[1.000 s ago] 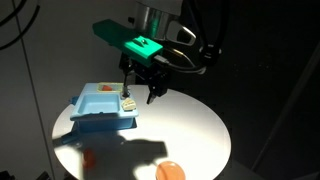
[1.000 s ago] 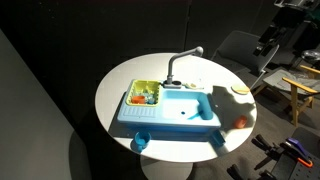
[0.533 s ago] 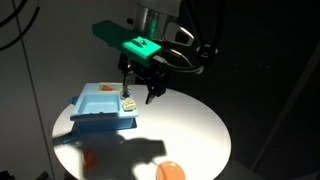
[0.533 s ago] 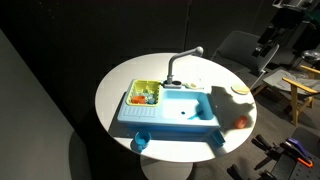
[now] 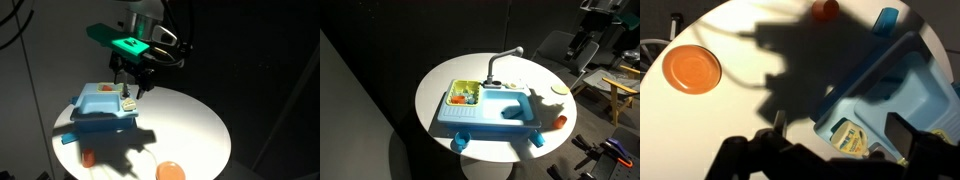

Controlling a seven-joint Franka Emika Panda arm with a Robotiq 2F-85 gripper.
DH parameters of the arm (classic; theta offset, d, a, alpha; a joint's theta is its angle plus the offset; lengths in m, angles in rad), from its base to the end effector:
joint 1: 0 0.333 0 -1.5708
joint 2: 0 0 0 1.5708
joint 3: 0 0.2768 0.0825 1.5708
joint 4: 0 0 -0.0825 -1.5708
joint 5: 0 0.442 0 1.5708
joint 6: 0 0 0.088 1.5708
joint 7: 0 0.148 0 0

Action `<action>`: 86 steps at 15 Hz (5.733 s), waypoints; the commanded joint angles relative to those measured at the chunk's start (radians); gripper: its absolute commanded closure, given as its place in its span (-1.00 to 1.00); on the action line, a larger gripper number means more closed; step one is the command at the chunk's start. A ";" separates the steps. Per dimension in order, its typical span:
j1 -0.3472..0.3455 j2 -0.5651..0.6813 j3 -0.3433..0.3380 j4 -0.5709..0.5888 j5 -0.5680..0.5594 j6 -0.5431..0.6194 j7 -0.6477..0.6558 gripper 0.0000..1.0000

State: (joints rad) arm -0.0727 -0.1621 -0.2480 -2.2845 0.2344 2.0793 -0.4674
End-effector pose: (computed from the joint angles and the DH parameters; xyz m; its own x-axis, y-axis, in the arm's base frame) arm 0.5187 -0.1483 0.3067 0.9985 0.0251 0.0493 0.0362 -0.9703 -0.2390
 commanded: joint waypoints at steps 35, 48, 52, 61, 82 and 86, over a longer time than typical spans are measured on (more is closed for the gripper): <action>0.119 0.208 0.262 0.184 -0.274 0.044 -0.189 -1.00; 0.150 0.182 0.334 0.062 -0.283 0.049 -0.144 -1.00; 0.176 0.172 0.360 0.033 -0.296 0.048 -0.129 -1.00; 0.216 0.189 0.396 0.045 -0.303 0.044 -0.110 -1.00; 0.221 0.324 0.429 0.205 -0.250 0.054 -0.146 -1.00; 0.229 0.365 0.447 0.273 -0.265 0.048 -0.136 -1.00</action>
State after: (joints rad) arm 0.1527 0.1614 0.1889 -2.0848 -0.0204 2.1508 -0.6009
